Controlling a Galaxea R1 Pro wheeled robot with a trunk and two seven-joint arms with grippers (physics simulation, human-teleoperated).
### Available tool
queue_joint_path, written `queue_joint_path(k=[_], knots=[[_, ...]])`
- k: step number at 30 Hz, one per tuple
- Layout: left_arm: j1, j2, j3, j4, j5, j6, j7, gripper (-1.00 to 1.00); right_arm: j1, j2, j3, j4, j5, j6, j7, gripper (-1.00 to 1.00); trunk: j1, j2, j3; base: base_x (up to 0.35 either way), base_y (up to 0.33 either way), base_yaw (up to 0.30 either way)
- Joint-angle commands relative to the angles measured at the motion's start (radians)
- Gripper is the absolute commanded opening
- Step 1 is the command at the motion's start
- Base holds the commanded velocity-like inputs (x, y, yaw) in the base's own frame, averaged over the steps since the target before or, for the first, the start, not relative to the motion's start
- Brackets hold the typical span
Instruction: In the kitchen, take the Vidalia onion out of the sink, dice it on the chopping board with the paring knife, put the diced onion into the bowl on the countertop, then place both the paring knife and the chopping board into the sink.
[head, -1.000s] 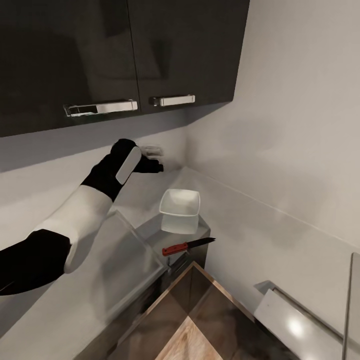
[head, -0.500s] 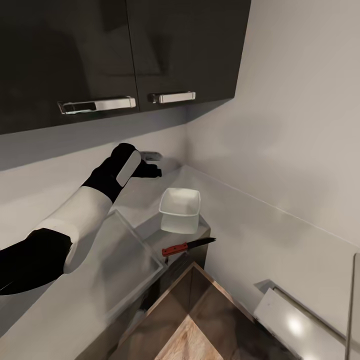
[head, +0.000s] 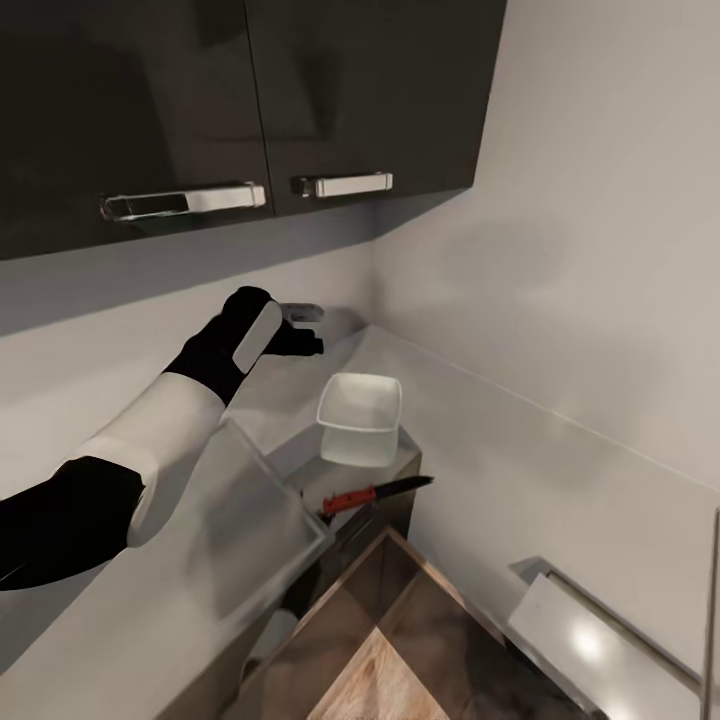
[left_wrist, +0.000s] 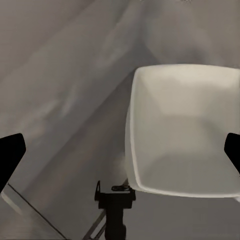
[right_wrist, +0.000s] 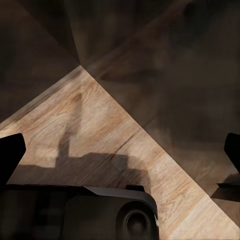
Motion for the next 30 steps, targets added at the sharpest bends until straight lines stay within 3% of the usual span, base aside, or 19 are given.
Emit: queue_joint_path(k=[1, 8, 30], knots=[[-0.001, 0.000, -0.003, 0.000, 0.010, 0.002, 0.010, 1.00, 0.000, 0.000, 0.002, -0.002, 0.010, 0.001, -0.010, 1.00, 0.001, -0.002, -0.003, 0.187, 0.000, 0.000], [-0.001, -0.001, -0.004, 0.016, 0.010, 0.002, 0.009, 1.00, 0.000, 0.000, 0.002, -0.002, 0.010, 0.001, -0.010, 1.00, 0.001, -0.002, -0.014, 0.217, 0.000, 0.000], [-0.001, -0.002, -0.004, 0.021, 0.010, 0.002, 0.009, 1.00, 0.000, 0.000, 0.002, -0.002, 0.010, 0.001, -0.010, 1.00, 0.001, -0.002, -0.047, 0.065, -0.059, 0.000]])
